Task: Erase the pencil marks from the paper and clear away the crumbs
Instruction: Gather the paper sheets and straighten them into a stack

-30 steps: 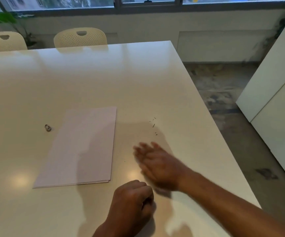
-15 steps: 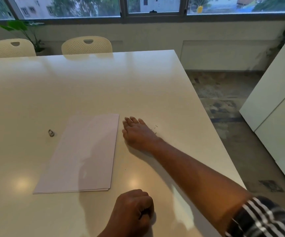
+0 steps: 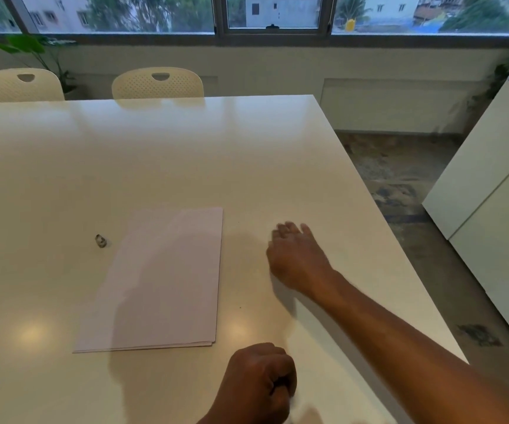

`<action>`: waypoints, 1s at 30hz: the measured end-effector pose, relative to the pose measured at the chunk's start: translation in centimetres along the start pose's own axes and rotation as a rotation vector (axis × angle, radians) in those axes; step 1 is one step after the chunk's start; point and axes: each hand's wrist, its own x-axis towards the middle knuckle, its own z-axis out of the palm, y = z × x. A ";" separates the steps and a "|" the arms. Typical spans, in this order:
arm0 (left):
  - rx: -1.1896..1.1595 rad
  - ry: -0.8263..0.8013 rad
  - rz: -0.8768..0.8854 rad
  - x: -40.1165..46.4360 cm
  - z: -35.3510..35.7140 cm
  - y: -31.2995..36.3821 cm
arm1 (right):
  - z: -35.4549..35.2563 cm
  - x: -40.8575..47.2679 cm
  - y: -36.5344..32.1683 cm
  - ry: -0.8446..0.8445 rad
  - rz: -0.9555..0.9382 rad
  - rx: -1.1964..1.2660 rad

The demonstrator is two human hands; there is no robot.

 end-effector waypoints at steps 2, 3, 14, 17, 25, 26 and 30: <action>0.003 0.001 0.002 0.0 0.1 0.0 | 0.2 1.3 -1.6 0.013 -0.105 0.109; 0.000 -0.005 0.004 0.0 0.2 0.0 | 0.6 2.7 -2.2 0.013 -0.134 0.127; -0.093 0.000 -0.012 -0.4 -0.1 -0.3 | 1.0 4.0 -0.8 -0.070 0.088 -0.079; -0.134 0.001 -0.003 -0.6 -0.3 -0.1 | 0.4 0.5 0.4 -0.045 0.054 -0.106; -0.096 -0.089 0.055 -0.8 -0.7 0.6 | 3.8 -8.0 -0.9 -0.037 -0.589 0.262; -0.087 -0.094 0.051 -1.0 -0.5 0.8 | 4.1 -7.6 -0.3 0.012 -0.519 0.205; -0.090 -0.095 0.014 -1.0 -0.5 0.9 | 3.3 -6.3 1.2 0.164 -0.185 0.165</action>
